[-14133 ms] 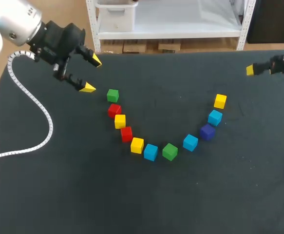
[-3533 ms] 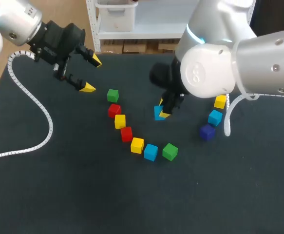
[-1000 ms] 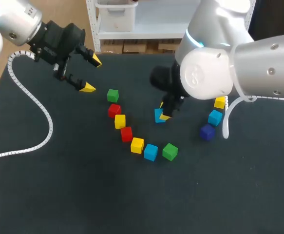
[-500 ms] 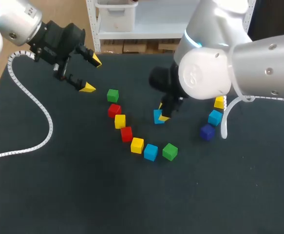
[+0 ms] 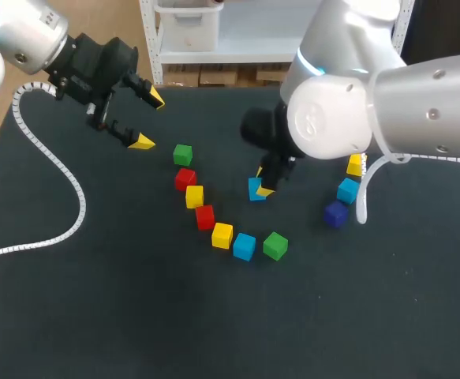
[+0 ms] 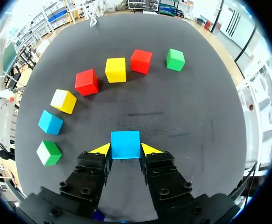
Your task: Place the blue cubes, place green cubes on the blue cubes, place the yellow cubes on the green cubes, then place the red cubes on the yellow cubes, and place purple cube on the red cubes.
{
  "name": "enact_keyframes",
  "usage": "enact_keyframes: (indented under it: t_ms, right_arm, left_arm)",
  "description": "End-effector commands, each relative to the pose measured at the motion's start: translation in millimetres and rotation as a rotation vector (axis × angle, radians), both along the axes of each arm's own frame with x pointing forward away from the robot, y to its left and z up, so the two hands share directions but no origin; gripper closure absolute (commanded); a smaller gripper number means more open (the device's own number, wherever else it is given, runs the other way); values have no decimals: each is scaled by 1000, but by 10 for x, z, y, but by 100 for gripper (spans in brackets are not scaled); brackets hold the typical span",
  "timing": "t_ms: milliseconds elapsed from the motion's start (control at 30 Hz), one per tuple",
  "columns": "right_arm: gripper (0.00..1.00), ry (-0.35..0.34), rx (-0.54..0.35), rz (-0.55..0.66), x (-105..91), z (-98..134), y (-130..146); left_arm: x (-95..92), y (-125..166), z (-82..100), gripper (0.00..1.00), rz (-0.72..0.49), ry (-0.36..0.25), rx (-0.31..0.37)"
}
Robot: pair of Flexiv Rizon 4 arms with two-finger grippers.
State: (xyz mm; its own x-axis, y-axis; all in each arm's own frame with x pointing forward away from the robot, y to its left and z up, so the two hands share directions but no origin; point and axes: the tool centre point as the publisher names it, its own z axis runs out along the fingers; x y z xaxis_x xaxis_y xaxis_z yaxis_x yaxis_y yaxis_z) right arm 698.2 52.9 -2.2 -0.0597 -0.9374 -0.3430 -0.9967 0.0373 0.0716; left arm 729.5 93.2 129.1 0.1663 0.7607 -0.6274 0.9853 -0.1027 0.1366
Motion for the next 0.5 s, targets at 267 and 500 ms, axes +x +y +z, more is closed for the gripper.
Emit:
enact_keyframes:
  t_ms: [267, 500]
  right_arm:
    - [89, 6, 0, -2, 40, -19, -1]
    - [86, 10, -3, -4, 56, -28, -14]
  left_arm:
    - [21, 1, -1, 0, -3, 3, 2]
    - [21, 1, -1, 0, -3, 3, 2]
